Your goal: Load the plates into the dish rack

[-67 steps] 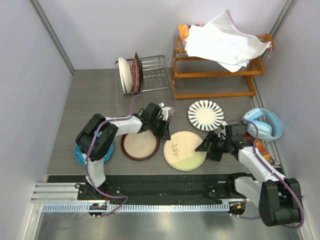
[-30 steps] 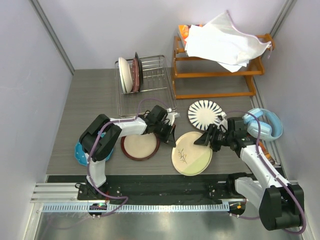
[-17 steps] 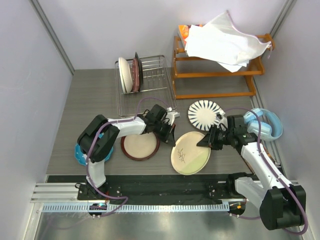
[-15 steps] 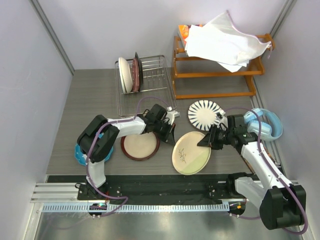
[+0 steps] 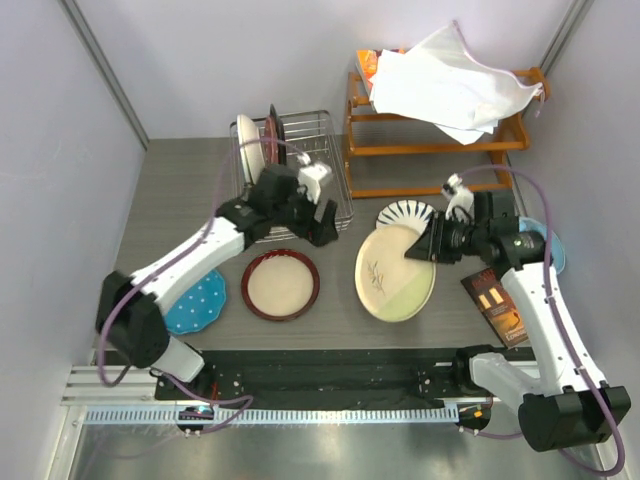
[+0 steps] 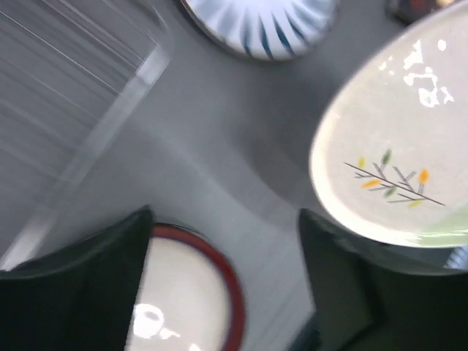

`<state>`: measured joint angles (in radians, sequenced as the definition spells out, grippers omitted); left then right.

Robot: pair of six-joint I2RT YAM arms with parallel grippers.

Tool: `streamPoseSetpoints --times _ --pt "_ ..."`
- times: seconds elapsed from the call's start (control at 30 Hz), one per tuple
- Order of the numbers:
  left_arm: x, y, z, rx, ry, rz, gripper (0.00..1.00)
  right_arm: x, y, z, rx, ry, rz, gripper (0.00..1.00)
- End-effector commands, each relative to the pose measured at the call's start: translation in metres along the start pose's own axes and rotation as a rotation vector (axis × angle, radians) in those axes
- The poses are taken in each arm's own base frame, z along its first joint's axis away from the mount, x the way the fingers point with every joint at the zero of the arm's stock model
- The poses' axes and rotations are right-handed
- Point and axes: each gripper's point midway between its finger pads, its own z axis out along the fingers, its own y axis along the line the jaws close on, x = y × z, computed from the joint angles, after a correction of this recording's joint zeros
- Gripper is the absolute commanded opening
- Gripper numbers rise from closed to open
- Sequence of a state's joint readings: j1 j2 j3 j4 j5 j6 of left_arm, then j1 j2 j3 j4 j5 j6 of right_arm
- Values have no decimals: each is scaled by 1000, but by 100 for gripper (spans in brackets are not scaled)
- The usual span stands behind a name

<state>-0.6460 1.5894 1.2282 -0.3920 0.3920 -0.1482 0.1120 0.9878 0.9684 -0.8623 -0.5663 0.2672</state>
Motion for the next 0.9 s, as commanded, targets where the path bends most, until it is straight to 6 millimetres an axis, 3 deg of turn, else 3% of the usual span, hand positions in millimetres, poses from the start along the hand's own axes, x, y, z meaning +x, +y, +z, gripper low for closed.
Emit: streamPoseSetpoints --times 0.0,0.03,0.1,0.17,0.23,0.3,0.33,0.37,0.4,0.43,0.47,0.5,0.53,0.57,0.6,0.63,0.67,0.7,0.87 --pt "-106 16 -109 -316 -342 209 90 -78 70 -40 -164 -190 -243 1" --pt "-115 25 -123 -391 -362 238 92 -99 89 -55 -179 -254 -319 1" --pt "-129 51 -157 -607 -388 286 100 -134 112 -63 -187 -325 -389 1" --pt "-137 77 -182 -796 -416 299 99 -158 133 -61 -186 -379 -450 1" --pt "-129 96 -188 -897 -404 325 99 -190 151 -51 -163 -432 -477 1" --pt "-139 113 -215 -992 -504 264 100 -222 173 -51 -150 -519 -521 1" --pt "-139 117 -219 -987 -548 206 100 -229 178 -24 -137 -492 -530 1" --pt "-143 129 -235 -1013 -597 157 99 -247 174 -15 -61 -537 -530 1" --pt "-146 130 -243 -1009 -637 127 99 -265 186 -22 -53 -593 -540 1" --pt "-148 134 -249 -1013 -662 100 99 -277 179 8 -2 -581 -529 1" --pt "-150 140 -259 -1033 -678 84 99 -286 186 15 21 -608 -533 1" --pt "-151 144 -263 -1048 -682 75 99 -308 194 3 62 -693 -524 1" --pt "-151 147 -267 -1059 -688 63 99 -320 191 10 109 -721 -511 1" --pt "-148 155 -276 -1074 -706 28 99 -328 190 34 137 -726 -503 1" --pt "-146 158 -279 -1079 -714 14 100 -348 193 24 188 -807 -483 1" --pt "-144 159 -281 -1066 -725 11 99 -357 193 27 213 -835 -478 1" --pt "-138 165 -282 -1080 -728 11 99 -365 189 48 249 -855 -478 1" --pt "-136 167 -283 -1092 -730 7 99 -375 188 40 328 -926 -444 1" --pt "-123 185 -296 -1143 -716 -60 99 -391 199 59 396 -1040 -510 1"
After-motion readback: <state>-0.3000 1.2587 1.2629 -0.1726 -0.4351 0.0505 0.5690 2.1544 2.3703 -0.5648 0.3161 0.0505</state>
